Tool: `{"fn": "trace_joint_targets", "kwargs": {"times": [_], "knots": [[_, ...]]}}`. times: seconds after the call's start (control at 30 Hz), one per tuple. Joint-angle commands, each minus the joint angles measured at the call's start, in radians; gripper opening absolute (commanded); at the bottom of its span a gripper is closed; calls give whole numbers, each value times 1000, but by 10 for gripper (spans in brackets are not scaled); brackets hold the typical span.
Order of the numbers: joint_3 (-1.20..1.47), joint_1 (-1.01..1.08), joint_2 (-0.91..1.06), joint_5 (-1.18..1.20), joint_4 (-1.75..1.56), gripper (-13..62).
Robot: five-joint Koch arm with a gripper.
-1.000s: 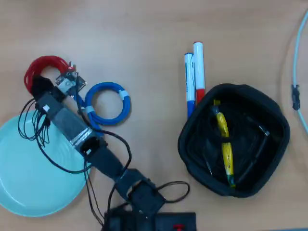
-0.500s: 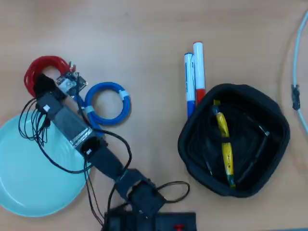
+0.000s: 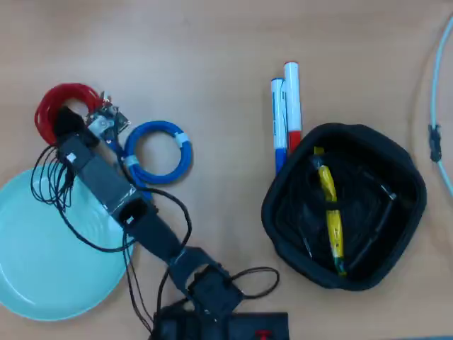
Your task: Put a black charging cable in a black bowl and put a red charging cable in a green bowl
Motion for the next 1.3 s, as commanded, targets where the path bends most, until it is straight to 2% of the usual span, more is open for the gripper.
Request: {"fn": "trace_joint_targets", "kwargs": {"times": [0.0,0.43,0.5,0.6,0.8,0.83,0.9,1.0,1.27], "knots": [[-63,-15,5,-17,-87,559],[-64,-23,-18,-6,-163,557],[-60,-26,-17,11,-150,539],[-51,-34,-14,38,-115,403],[-49,-35,-9,101,-117,-94],[-49,-37,-11,118,-114,-97],[-41,-37,-11,135,-103,-45],[-21,-40,-9,144,-75,-68],[-17,-60,3,233,129,-69]]}}
